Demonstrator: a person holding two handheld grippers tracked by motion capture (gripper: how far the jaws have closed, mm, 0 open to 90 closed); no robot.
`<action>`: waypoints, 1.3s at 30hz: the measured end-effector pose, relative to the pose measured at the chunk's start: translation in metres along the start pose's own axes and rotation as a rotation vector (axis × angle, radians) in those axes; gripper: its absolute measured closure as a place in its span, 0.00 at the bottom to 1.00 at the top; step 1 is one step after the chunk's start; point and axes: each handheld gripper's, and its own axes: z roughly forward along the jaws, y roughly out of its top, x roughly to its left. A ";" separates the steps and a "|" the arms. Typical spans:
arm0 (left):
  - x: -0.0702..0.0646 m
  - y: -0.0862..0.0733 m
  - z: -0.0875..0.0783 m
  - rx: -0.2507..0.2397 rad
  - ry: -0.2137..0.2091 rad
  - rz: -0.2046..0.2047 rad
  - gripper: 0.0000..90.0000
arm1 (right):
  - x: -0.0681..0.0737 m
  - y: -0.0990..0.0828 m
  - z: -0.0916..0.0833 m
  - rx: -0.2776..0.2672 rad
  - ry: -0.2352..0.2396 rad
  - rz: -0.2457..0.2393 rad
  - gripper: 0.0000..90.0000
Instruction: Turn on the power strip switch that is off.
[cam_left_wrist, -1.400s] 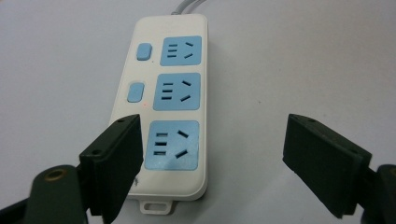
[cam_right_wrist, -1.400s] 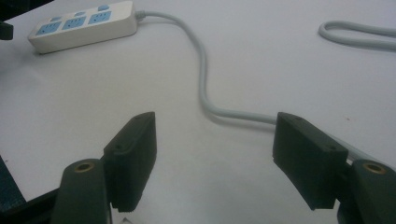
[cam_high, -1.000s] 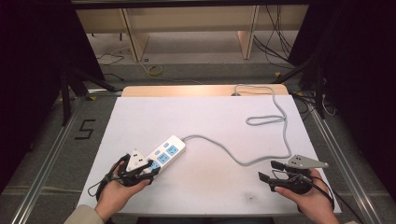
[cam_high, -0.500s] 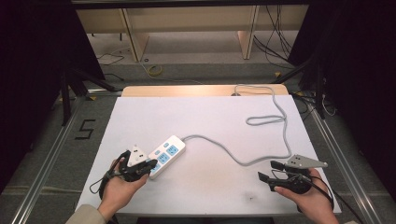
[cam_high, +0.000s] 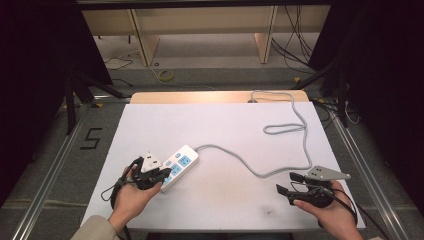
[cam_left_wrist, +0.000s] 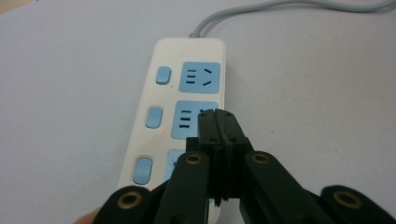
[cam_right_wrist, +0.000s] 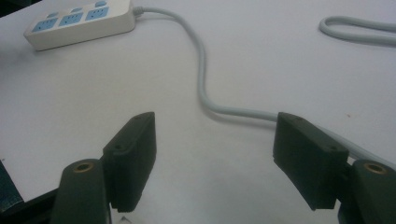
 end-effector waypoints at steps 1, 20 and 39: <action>0.000 0.001 0.001 0.002 0.001 -0.002 1.00 | 0.000 0.000 0.000 0.001 0.001 0.002 0.34; 0.004 0.007 0.007 0.028 0.007 -0.012 1.00 | 0.000 0.000 0.001 0.002 0.002 0.002 0.34; 0.011 0.014 0.014 0.049 0.023 -0.015 1.00 | 0.000 -0.001 0.001 0.006 0.003 0.002 0.34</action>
